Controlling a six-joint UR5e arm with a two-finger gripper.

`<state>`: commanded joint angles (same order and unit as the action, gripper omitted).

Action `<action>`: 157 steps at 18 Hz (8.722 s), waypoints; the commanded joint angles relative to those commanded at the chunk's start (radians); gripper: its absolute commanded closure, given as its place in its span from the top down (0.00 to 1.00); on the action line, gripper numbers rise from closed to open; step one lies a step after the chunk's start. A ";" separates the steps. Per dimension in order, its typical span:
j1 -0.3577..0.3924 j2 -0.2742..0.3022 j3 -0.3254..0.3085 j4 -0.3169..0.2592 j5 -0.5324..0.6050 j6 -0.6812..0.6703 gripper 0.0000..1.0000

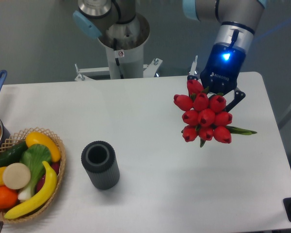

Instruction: Insert the flowers into the vase

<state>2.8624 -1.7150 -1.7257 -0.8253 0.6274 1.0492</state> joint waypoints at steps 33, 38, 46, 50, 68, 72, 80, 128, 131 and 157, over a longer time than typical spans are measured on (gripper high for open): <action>-0.113 -0.032 0.008 0.046 -0.334 0.038 0.34; -0.176 -0.034 -0.005 0.048 -0.437 0.043 0.34; -0.256 -0.046 -0.006 0.046 -0.548 0.045 0.34; -0.290 -0.071 -0.009 0.046 -0.577 0.046 0.34; -0.348 -0.149 -0.037 0.046 -0.575 0.048 0.34; -0.345 -0.166 -0.054 0.046 -0.574 0.049 0.34; -0.342 -0.206 -0.072 0.046 -0.560 0.057 0.34; -0.201 -0.140 -0.112 0.057 -0.016 0.277 1.00; -0.140 -0.088 -0.094 0.060 0.132 0.328 1.00; 0.661 0.167 0.160 -0.698 0.937 1.152 1.00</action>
<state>3.5232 -1.5478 -1.5662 -1.5231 1.5644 2.2009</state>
